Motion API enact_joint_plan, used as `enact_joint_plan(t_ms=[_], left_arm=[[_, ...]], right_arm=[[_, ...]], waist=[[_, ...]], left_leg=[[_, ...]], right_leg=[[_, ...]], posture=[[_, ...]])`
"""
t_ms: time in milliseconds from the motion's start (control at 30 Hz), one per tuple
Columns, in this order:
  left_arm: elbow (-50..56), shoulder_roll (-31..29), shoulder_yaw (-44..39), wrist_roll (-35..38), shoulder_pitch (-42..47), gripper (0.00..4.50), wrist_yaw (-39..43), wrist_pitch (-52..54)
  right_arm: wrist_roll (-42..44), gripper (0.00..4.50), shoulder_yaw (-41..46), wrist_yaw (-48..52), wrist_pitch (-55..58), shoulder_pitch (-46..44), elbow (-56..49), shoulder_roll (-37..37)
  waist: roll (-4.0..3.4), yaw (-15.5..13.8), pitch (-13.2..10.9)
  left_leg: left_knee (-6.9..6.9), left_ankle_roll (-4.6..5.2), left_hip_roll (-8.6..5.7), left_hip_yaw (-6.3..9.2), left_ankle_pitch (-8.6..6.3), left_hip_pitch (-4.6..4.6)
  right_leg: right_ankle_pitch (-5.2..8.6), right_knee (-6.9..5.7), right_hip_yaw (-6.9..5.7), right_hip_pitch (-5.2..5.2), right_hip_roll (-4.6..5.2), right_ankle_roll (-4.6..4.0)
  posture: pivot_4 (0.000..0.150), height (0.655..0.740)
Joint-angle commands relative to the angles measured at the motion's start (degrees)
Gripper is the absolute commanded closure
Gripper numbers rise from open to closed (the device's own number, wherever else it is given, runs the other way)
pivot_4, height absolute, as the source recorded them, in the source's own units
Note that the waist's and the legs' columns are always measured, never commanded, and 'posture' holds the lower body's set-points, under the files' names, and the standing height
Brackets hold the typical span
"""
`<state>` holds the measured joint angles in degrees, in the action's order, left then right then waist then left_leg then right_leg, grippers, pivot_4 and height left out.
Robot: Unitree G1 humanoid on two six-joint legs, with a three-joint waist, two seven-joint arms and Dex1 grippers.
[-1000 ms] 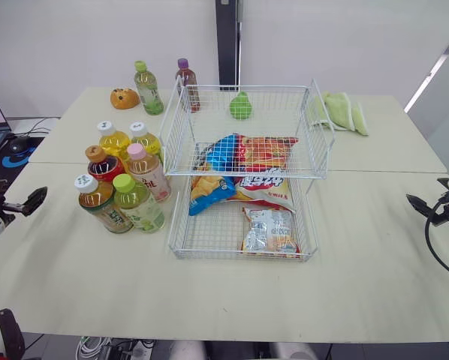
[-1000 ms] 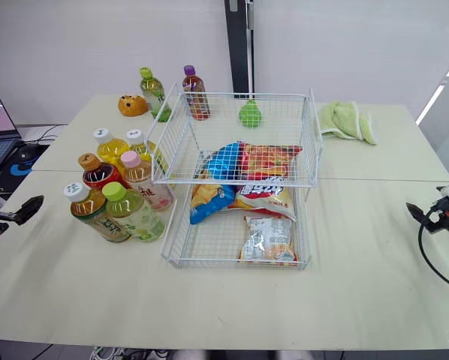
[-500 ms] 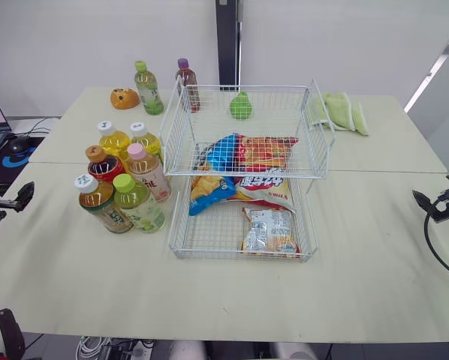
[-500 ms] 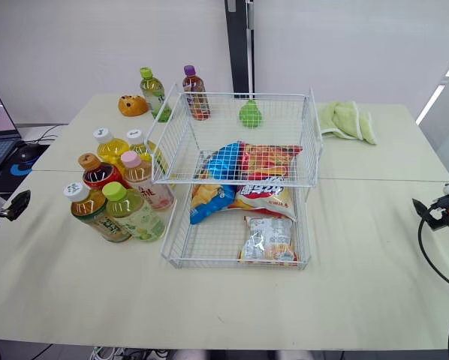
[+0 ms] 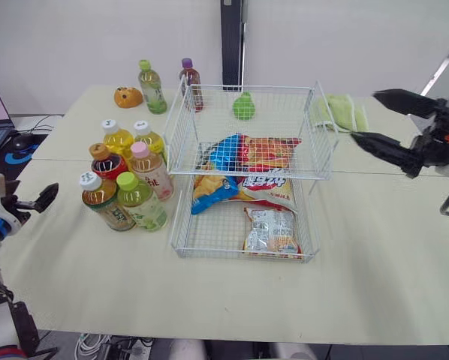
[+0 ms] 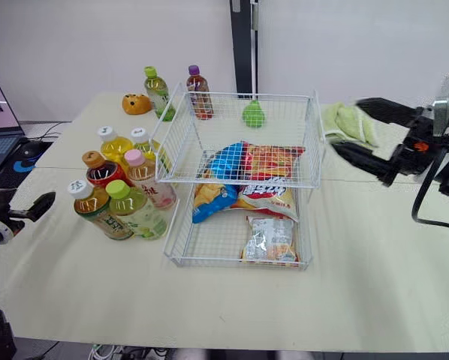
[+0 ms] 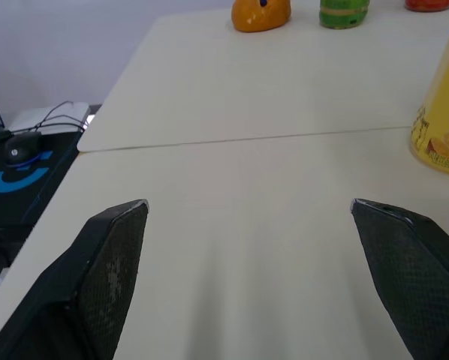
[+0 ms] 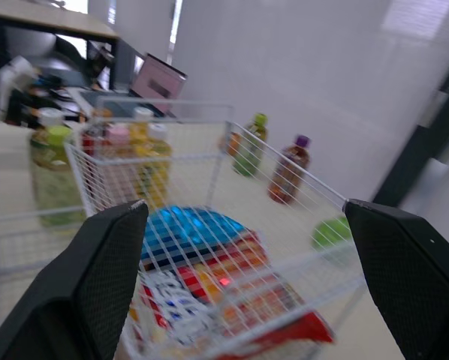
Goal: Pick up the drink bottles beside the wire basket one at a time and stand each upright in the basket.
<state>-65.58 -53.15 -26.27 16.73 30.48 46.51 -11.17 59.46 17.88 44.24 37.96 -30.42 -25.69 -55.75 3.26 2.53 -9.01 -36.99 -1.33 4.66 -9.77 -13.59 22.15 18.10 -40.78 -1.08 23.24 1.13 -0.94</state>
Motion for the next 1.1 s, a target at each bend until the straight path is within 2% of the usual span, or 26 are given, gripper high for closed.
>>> enact_joint_plan(t_ms=[33, 100, 267, 433, 533, 600, 733, 833, 933, 1100], left_arm=[[1.0, -0.3, -0.1, 0.4, 1.5, 0.0, 0.4, 0.1], [1.1, -0.3, -0.1, 0.3, 1.7, 0.0, 0.6, 0.2], [3.0, -1.5, -1.3, 1.5, 0.8, 0.0, 2.4, 1.3], [10.6, -2.8, -7.1, 7.0, -6.8, 0.0, 6.0, 3.8], [26.0, -1.0, -14.0, 12.8, -19.5, 0.0, 7.1, 9.9], [41.1, 2.4, -19.6, 17.0, -30.4, 0.0, 5.3, 15.8], [71.3, 12.5, -32.8, 28.0, -52.8, 0.0, 0.9, 28.2], [86.1, 17.9, -39.3, 36.4, -64.3, 0.0, -1.2, 33.7], [93.7, 19.3, -41.1, 41.7, -68.3, 0.0, -3.9, 36.6], [97.6, 18.1, -36.0, 40.0, -64.1, 0.0, -9.7, 36.4]], right_arm=[[11.6, 0.05, -3.1, -5.9, 5.6, -4.1, -7.8, 1.9], [11.8, 0.05, -6.3, -6.2, 5.9, -4.4, -9.8, 4.1], [2.9, 0.05, -11.4, -0.1, 2.2, -4.2, -7.8, 6.8], [0.1, 0.05, -14.0, 3.0, 1.8, -8.5, -4.3, 10.0], [-2.2, 0.05, -15.9, 5.7, 1.0, -10.2, -2.2, 11.7], [-4.2, 0.05, -16.9, 7.6, 0.0, -10.7, -0.7, 12.6], [-6.5, 0.05, -17.7, 9.6, -0.5, -12.4, 1.6, 14.2], [-7.5, 0.05, -18.1, 10.2, -0.1, -14.1, 2.8, 15.1], [-8.7, 0.05, -18.8, 11.4, -0.2, -15.2, 3.9, 15.7], [-9.9, 0.05, -19.5, 12.5, 0.2, -16.2, 4.8, 17.5]], waist=[[0.13, -0.1, 0.0], [0.24, -0.2, 0.1], [0.25, -0.5, 0.1], [0.24, 0.2, 0.1], [0.24, 1.0, 0.1], [0.23, 1.1, 0.1], [0.27, 1.3, 0.1], [0.28, 0.8, 0.0], [0.05, -0.5, 0.0], [-0.19, -1.1, 0.0]], left_leg=[[0.01, 0.01, 0.0, 0.04, 0.0, 0.01], [0.01, 0.01, 0.0, 0.1, 0.0, 0.05], [-0.09, 0.06, 0.0, 0.19, -0.02, 0.34], [-0.06, 0.05, 0.04, 0.2, -0.01, 0.42], [-0.05, 0.04, 0.05, 0.21, -0.01, 0.45], [-0.05, 0.04, 0.04, 0.21, -0.01, 0.45], [-0.04, 0.06, 0.04, 0.29, -0.02, 0.46], [-0.03, 0.19, 0.03, 0.48, -0.1, 0.43], [-0.05, 0.3, -0.04, 0.89, -0.13, 0.41], [-0.05, 0.4, -0.11, 1.18, -0.05, 0.35]], right_leg=[[0.0, 0.0, -0.03, 0.0, 0.0, 0.0], [0.0, 0.0, -0.09, 0.0, 0.0, 0.0], [0.0, 0.07, -0.23, 0.09, 0.01, 0.0], [0.0, 0.03, -0.28, 0.24, 0.0, 0.0], [0.01, 0.05, -0.29, 0.25, 0.01, -0.03], [0.02, 0.06, -0.28, 0.25, 0.06, -0.02], [0.02, 0.17, -0.34, 0.18, 0.12, -0.02], [0.02, 0.2, -0.48, 0.06, 0.11, -0.02], [0.03, 0.26, -0.84, -0.07, 0.12, -0.05], [-0.01, 0.44, -1.08, -0.45, 0.1, -0.27]], posture=[[0.15, 0.74], [0.15, 0.74], [0.15, 0.74], [0.15, 0.74], [0.15, 0.74], [0.15, 0.74], [0.15, 0.74], [0.15, 0.74], [0.15, 0.74], [0.15, 0.74]])
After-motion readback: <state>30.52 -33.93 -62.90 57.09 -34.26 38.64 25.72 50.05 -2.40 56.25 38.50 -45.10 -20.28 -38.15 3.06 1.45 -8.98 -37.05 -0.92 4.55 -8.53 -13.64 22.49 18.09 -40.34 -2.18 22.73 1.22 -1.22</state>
